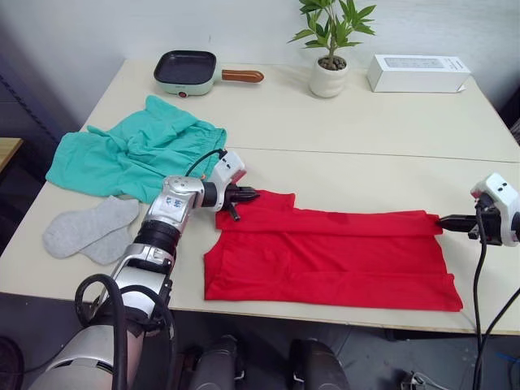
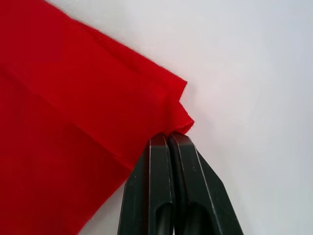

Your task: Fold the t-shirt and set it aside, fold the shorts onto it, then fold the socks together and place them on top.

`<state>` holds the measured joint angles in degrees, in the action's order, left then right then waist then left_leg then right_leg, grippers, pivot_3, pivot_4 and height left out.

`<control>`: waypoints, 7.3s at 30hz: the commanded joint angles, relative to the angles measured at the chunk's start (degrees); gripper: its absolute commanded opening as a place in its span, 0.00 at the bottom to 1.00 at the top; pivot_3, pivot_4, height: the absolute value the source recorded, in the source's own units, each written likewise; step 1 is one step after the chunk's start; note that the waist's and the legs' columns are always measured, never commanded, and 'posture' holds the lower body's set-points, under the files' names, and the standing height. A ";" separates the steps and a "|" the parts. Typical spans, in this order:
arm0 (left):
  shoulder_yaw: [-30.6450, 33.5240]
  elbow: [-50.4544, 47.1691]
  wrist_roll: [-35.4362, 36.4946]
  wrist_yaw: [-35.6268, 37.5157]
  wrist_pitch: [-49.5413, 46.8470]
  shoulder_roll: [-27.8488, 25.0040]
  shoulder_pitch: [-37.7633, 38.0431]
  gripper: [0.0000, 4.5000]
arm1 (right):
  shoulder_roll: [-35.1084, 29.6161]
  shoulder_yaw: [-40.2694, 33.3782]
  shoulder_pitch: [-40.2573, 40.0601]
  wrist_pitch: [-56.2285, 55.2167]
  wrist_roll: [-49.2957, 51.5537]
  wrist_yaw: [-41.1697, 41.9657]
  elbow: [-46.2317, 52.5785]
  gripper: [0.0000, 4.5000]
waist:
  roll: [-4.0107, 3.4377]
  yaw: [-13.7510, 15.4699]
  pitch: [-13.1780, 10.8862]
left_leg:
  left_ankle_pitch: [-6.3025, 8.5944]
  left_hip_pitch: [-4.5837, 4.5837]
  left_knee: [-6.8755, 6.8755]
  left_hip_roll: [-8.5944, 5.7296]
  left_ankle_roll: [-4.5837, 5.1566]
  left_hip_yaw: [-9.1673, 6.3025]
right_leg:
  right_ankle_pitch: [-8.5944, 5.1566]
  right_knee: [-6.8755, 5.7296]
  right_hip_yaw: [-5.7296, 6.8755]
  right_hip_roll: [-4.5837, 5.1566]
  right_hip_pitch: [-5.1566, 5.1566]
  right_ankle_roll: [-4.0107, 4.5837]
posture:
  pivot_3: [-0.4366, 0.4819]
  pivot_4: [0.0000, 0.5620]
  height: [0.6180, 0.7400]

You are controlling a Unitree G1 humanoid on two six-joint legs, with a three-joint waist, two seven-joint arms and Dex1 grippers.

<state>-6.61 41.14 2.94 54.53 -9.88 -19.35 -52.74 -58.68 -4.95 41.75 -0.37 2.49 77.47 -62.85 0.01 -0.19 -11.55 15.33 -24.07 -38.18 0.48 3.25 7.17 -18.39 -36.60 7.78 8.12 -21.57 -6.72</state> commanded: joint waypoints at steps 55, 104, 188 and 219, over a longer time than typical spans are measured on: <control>5.15 -47.29 28.72 10.60 -6.72 -25.92 27.47 0.42 | -5.77 -23.15 -46.84 10.61 29.38 -4.85 41.19 0.49 | -0.17 -0.03 0.09 | 0.43 0.89 0.22 0.19 0.12 -0.25 | -0.04 0.79 -0.18 0.48 1.06 0.08 | 0.48 0.27 1.00; -1.37 -40.09 9.66 -8.47 1.55 -3.15 30.53 0.00 | 32.25 -6.62 -42.83 0.75 16.83 -41.91 67.99 0.01 | 0.03 0.17 0.62 | 0.50 0.91 0.68 0.23 -0.19 -0.08 | -0.06 0.74 -0.20 0.26 0.87 0.11 | 0.48 0.27 1.00; 4.85 -41.46 15.49 -9.54 -10.88 -10.16 25.69 1.00 | 6.54 -1.52 26.65 18.67 -4.74 -25.10 -11.01 0.62 | -0.39 -1.28 0.36 | 0.12 0.79 0.85 0.10 -0.11 -0.07 | -0.07 0.91 -0.15 0.17 0.87 0.14 | 0.48 0.27 1.00; -4.57 6.46 1.06 2.40 1.18 3.23 0.49 0.73 | 30.80 -22.38 -25.71 75.56 19.03 -44.20 74.48 0.49 | 0.87 -0.11 1.01 | 0.17 0.75 0.99 0.20 -0.20 0.01 | 0.08 0.94 -0.22 0.33 0.48 0.13 | 0.48 0.27 1.00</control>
<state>-10.51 47.48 4.43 55.65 -8.11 -16.72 -52.40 -28.62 -29.82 17.02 74.38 19.32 32.89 11.54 0.88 -0.30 -10.54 15.50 -23.32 -37.18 0.67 3.05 7.17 -18.31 -35.66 7.56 8.45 -21.09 -6.59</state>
